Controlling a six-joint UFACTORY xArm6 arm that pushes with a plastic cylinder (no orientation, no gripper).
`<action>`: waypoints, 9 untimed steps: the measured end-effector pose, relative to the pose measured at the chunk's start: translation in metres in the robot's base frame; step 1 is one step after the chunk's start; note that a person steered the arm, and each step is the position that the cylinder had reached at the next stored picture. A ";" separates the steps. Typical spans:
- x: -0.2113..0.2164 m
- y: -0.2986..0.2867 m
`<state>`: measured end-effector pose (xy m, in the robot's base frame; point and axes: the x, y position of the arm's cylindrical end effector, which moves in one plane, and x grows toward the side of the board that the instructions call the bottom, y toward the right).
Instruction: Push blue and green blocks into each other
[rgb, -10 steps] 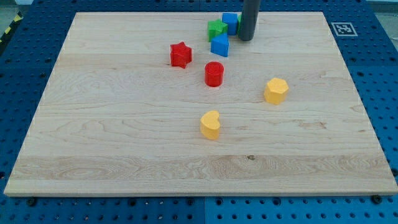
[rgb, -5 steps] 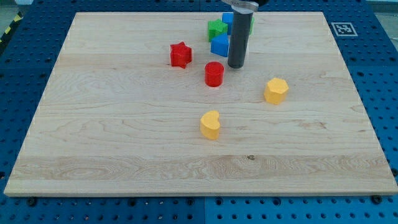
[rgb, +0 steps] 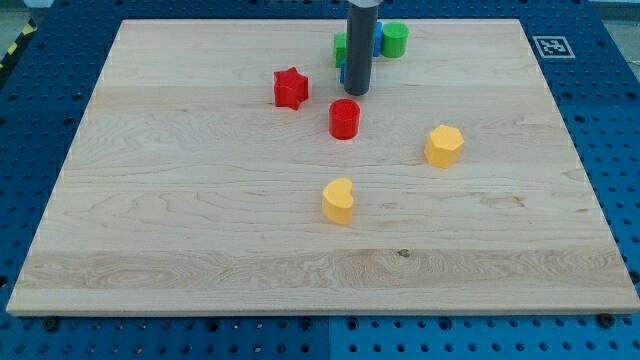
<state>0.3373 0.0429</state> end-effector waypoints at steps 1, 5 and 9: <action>-0.003 0.000; 0.013 0.049; -0.099 0.093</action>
<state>0.2382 0.1364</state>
